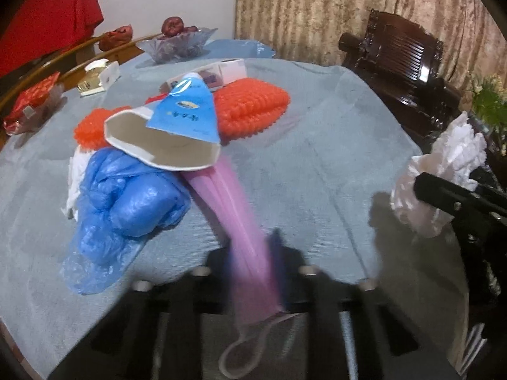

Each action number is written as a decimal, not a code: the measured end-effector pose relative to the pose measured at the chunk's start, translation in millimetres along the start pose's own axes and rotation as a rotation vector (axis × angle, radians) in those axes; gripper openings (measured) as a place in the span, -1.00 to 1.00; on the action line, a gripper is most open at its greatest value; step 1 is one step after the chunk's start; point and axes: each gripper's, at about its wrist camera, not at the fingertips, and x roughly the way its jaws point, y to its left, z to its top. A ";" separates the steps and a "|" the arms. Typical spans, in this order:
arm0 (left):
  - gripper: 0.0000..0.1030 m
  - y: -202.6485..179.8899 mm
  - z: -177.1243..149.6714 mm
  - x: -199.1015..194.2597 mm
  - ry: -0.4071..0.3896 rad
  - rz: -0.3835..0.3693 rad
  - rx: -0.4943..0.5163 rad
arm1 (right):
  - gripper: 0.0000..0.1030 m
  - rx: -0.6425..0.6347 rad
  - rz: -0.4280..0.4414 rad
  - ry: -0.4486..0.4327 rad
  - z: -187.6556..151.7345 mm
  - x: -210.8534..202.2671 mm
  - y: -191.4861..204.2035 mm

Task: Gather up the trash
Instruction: 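Grasp the white tissue with the right tool while the left tool grasps the pink mask, then carry the tissue and pink mask over the bin and release both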

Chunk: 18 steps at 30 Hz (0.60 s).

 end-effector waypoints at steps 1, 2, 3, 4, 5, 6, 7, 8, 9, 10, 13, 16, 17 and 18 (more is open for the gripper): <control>-0.81 -0.1 -0.4 -0.7 0.000 -0.016 -0.001 | -0.37 -0.002 -0.001 -0.003 0.5 -1.4 1.5; -0.88 -0.7 -1.2 -1.9 -0.003 -0.018 0.003 | -0.37 -0.005 -0.001 -0.005 1.1 -2.7 2.2; -0.93 -1.8 -1.7 -3.5 -0.006 -0.023 0.005 | -0.37 -0.008 -0.003 -0.010 1.7 -5.0 2.9; -0.95 -2.2 -2.3 -6.5 -0.011 -0.031 0.006 | -0.37 -0.009 -0.004 -0.013 2.0 -6.7 3.1; -0.96 -2.8 -2.0 -9.3 -0.014 -0.037 0.009 | -0.37 -0.010 -0.006 -0.018 2.6 -9.2 3.2; -0.97 -4.0 -1.6 -13.2 -0.019 -0.046 0.012 | -0.37 -0.010 -0.007 -0.024 3.4 -12.2 3.1; -0.97 -6.1 -1.0 -18.2 -0.026 -0.057 0.016 | -0.37 -0.011 -0.008 -0.028 4.3 -14.5 2.9; -0.97 -8.1 -0.3 -22.4 -0.032 -0.065 0.021 | -0.37 -0.012 -0.010 -0.034 5.0 -17.9 2.9; -0.97 -10.6 0.1 -27.8 -0.039 -0.077 0.028 | -0.37 -0.014 -0.012 -0.040 5.8 -21.8 2.9; -0.97 -13.5 0.7 -33.5 -0.046 -0.089 0.035 | -0.37 -0.016 -0.014 -0.045 6.3 -24.8 3.0; -0.97 -21.4 3.4 -47.7 -0.065 -0.118 0.048 | -0.37 -0.018 -0.023 -0.061 6.2 -36.9 1.2; -0.97 -30.3 5.5 -61.1 -0.084 -0.145 0.063 | -0.37 -0.009 -0.031 -0.081 5.5 -51.7 -3.3; -0.97 -33.2 6.4 -65.9 -0.091 -0.155 0.067 | -0.37 -0.004 -0.033 -0.088 5.0 -57.4 -5.3; -0.97 -36.3 7.5 -70.5 -0.097 -0.165 0.071 | -0.37 0.002 -0.036 -0.096 4.3 -63.5 -7.9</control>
